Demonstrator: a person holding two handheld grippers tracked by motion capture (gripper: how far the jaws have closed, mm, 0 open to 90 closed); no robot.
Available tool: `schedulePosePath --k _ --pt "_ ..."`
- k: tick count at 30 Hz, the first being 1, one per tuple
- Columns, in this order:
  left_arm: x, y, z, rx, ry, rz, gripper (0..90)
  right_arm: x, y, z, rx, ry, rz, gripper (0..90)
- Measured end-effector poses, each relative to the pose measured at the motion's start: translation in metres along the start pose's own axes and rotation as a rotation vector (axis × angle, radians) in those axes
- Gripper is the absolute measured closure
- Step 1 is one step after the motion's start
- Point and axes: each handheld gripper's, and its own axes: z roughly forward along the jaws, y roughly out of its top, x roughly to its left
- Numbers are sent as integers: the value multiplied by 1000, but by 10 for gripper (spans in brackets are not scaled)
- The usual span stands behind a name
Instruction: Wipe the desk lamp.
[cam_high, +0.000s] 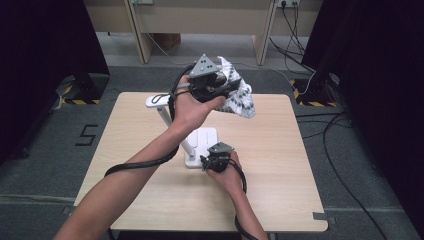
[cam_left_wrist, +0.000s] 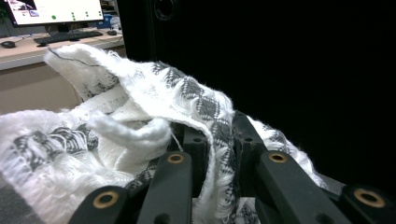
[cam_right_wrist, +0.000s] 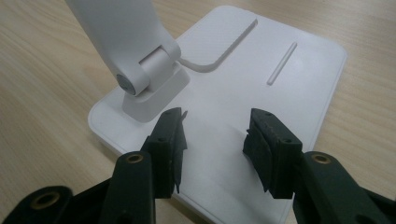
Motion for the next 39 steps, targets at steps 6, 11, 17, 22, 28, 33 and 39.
schedulePosePath --k 6,11,17,22,28,33,39 --pt "-1 1 2 0 0 2 790 0 0 0 -3 -1 0 561" --pt "-4 2 4 1 -1 6 790 0 0 0 -1 -2 0 561" --pt "-7 3 7 3 -5 14 789 2 0 1 -15 4 -19 607" --pt "-9 4 7 10 -6 24 789 4 1 3 -14 1 -14 610" --pt "-9 4 8 9 -9 20 788 3 3 3 1 6 -18 609" --pt "-11 5 10 8 -13 18 788 3 2 3 -2 5 -14 608" --pt "-16 7 14 12 -20 23 787 3 1 3 -10 5 -9 606"
